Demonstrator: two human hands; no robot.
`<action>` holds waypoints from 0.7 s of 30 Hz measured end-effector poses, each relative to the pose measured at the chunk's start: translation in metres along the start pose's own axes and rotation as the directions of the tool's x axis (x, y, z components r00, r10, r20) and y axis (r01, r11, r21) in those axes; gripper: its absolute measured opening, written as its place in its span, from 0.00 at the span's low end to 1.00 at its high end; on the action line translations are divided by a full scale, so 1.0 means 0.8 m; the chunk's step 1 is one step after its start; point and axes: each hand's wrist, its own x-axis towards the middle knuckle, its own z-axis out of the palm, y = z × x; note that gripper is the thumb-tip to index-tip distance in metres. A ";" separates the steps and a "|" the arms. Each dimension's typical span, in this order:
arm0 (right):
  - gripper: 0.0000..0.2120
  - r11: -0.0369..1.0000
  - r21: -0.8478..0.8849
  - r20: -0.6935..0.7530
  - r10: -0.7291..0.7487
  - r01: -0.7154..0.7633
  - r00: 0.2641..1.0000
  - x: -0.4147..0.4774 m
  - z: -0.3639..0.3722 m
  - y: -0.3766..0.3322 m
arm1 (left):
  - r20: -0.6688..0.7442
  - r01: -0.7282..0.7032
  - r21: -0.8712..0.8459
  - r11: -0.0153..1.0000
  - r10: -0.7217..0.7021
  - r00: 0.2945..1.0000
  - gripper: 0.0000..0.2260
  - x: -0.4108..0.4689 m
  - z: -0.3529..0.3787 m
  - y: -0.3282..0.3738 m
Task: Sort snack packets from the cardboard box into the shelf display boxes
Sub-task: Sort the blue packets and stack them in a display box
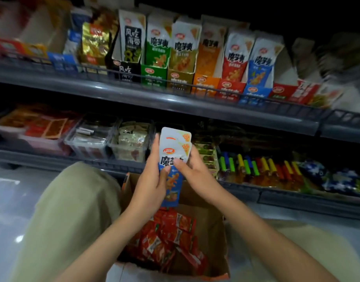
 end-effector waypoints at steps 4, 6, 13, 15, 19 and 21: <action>0.13 0.982 0.188 -0.120 -0.015 0.037 0.993 0.020 0.010 -0.019 | -0.040 -0.062 0.124 0.990 0.067 0.997 0.27 0.027 0.004 0.018; 0.13 0.958 0.282 -0.155 -0.005 0.049 0.988 0.034 0.002 -0.032 | -0.030 -0.131 0.197 0.972 0.140 0.990 0.25 0.051 0.003 0.031; 0.18 0.888 0.392 -0.156 -0.193 0.240 0.969 0.064 -0.092 -0.113 | 0.081 -0.420 0.348 0.838 0.419 0.904 0.26 0.148 0.031 0.106; 0.18 0.898 0.298 -0.233 -0.262 0.325 0.937 0.068 -0.127 -0.133 | 0.109 -0.512 0.300 0.805 0.505 0.856 0.25 0.177 0.054 0.128; 0.16 0.853 0.013 -0.493 -0.448 0.521 0.746 0.082 -0.191 -0.172 | 0.172 -0.658 0.349 0.667 0.644 0.745 0.31 0.227 0.095 0.146; 0.15 0.795 -0.035 -0.597 -0.502 0.605 0.626 0.094 -0.222 -0.186 | 0.200 -0.645 0.437 0.627 0.631 0.749 0.34 0.255 0.114 0.133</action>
